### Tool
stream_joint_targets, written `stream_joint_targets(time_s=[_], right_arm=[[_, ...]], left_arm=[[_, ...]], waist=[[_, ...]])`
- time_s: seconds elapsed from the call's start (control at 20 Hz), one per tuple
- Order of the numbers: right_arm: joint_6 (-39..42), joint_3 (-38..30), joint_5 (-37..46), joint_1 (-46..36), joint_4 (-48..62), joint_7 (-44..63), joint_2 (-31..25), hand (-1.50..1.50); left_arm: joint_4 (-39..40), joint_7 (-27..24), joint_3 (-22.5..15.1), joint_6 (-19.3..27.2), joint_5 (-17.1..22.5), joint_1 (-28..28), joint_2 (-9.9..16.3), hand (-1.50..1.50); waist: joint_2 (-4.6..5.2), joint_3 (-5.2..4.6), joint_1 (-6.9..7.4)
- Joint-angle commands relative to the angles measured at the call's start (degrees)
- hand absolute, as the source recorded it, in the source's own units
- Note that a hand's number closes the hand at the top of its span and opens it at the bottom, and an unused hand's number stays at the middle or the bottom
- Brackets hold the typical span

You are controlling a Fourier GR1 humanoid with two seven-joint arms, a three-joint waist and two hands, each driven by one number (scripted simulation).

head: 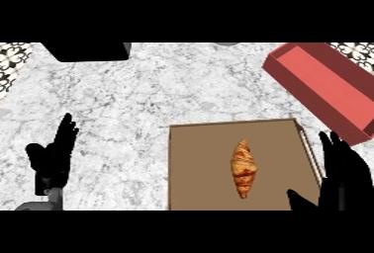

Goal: Pick the croissant from the tray and place it in the cardboard box

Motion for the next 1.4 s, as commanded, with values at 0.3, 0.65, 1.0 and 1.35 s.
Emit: stream_joint_targets(time_s=[0.3,0.65,1.0,1.35], right_arm=[[29.1,17.9,15.6,-8.0,3.0,24.9,17.2,-1.5],[31.1,14.6,10.1,-10.3,9.4,30.7,17.4,-1.5],[28.2,16.4,4.9,-12.2,13.1,36.7,17.4,-1.5],[25.9,13.2,3.5,-14.1,17.9,36.8,17.4,-1.5]], left_arm=[[1.5,0.4,-1.3,-0.1,-1.6,-3.7,-1.0,0.0],[3.9,-0.3,-1.8,1.1,-2.6,-4.7,-3.0,0.0],[4.7,-0.5,-1.0,-1.2,-1.9,-5.4,-1.6,0.0],[3.0,1.1,-1.1,-0.1,-2.1,-5.6,-2.4,0.0]], waist=[[0.73,0.36,3.1],[1.03,0.44,3.13],[0.86,0.48,3.35],[0.67,0.52,3.31]])
